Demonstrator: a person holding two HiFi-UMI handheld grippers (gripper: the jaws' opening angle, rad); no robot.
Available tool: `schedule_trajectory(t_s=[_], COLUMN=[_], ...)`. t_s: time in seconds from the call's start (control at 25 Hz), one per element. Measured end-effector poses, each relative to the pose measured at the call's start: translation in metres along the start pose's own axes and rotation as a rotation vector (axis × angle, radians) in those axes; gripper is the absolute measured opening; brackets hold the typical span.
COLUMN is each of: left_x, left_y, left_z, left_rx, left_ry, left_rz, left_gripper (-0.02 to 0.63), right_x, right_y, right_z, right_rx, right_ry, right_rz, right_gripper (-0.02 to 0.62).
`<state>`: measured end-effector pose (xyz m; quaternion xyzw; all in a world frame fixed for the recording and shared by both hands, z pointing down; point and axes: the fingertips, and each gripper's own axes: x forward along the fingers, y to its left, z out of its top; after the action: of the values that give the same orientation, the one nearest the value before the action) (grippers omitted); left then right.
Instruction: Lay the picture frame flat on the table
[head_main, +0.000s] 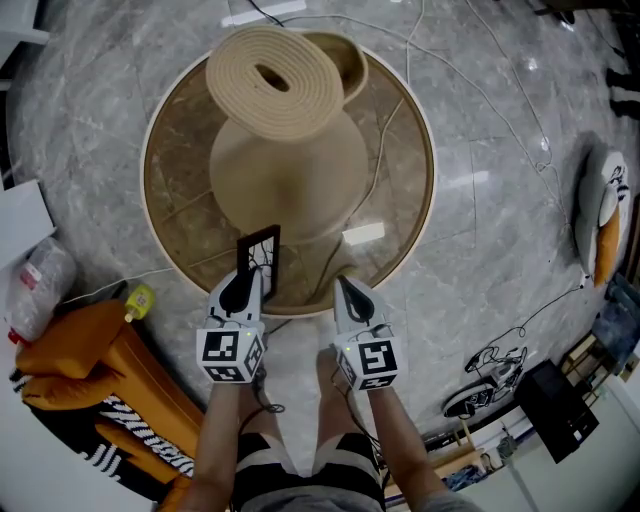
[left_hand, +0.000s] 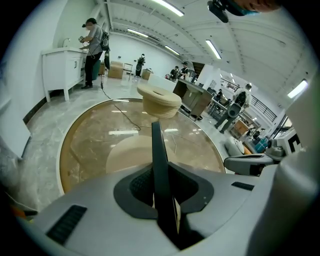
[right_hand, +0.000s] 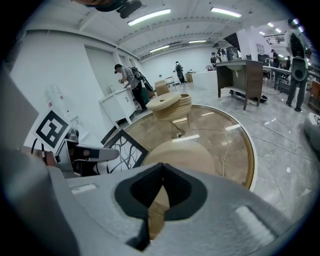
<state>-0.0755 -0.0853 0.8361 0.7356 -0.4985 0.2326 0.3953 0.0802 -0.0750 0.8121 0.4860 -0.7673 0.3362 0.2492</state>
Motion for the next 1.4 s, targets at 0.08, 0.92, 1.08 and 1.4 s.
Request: schedule_trajectory(t_s=[0.08, 0.92, 1.08, 1.4], left_x=[0.003, 0.038, 0.041, 0.045], left_y=[0.003, 0.022, 0.028, 0.036], left_z=[0.001, -0.003, -0.003, -0.005], left_rx=[0.001, 0.015, 0.024, 0.041], left_ry=[0.002, 0.061, 0.072, 0.092], left_rz=[0.002, 0.021, 0.031, 0.055], left_gripper=[0.075, 0.211, 0.231, 0.259], right_x=[0.001, 0.001, 0.002, 0.002], right_y=[0.001, -0.003, -0.004, -0.003], right_z=[-0.001, -0.013, -0.014, -0.018], right_rx=[-0.001, 0.033, 0.032, 0.031], right_ry=[0.002, 0.017, 0.021, 0.028], right_rz=[0.001, 0.003, 0.002, 0.002], right_gripper=[-0.002, -0.002, 0.0, 0.0])
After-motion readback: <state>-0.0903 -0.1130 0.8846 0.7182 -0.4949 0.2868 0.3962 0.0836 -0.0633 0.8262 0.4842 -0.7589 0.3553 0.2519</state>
